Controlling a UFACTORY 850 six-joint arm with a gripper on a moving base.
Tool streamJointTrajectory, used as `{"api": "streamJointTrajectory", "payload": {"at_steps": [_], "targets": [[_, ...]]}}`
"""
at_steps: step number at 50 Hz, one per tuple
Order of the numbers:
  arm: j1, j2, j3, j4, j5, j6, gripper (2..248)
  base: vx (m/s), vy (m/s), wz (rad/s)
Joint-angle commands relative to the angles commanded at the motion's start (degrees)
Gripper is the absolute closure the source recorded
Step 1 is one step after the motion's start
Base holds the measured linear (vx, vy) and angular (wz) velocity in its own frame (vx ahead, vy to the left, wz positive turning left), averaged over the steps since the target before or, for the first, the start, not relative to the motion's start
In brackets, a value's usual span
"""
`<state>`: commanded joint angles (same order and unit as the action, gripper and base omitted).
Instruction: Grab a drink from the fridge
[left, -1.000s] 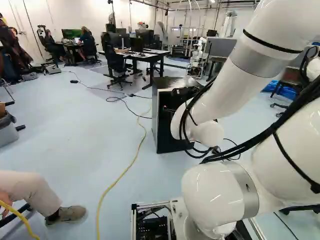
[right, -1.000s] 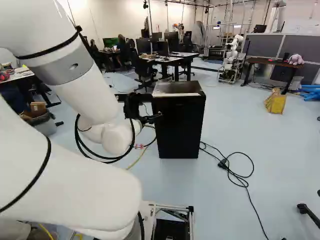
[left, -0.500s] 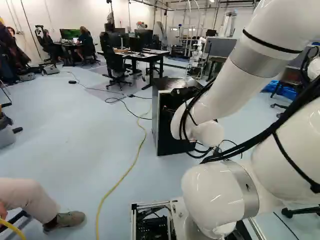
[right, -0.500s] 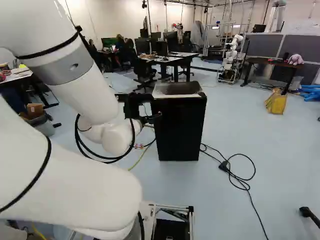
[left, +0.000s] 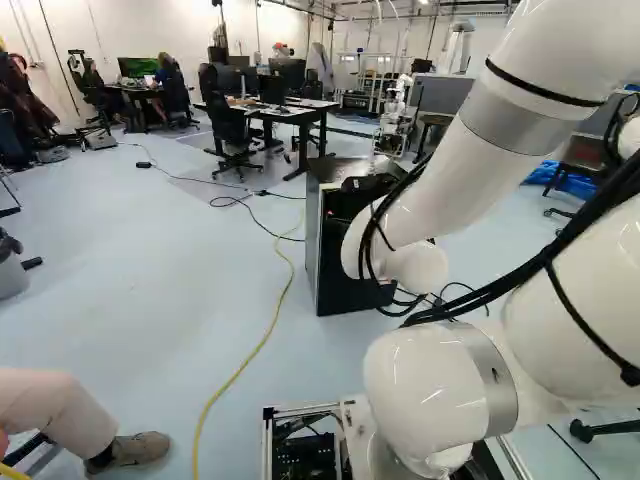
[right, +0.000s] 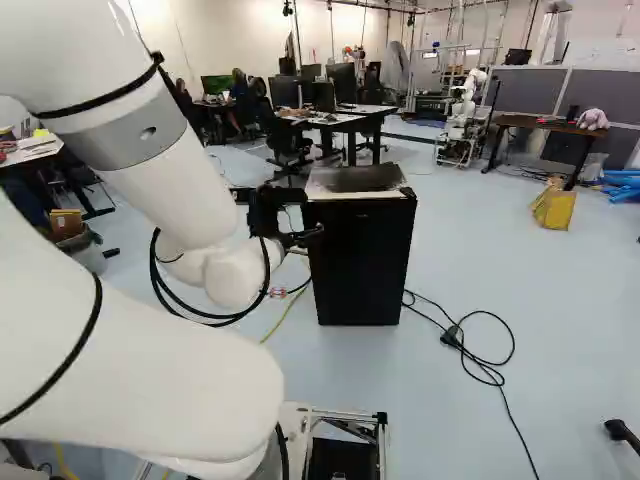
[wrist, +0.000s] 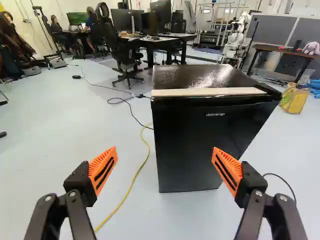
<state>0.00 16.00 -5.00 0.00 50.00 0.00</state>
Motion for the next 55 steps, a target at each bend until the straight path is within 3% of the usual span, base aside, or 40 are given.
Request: {"api": "streamJointTrajectory", "payload": {"at_steps": [55], "targets": [[0.0,0.0,0.0,0.0,0.0,0.0,3,0.048,0.021,-0.008]]}}
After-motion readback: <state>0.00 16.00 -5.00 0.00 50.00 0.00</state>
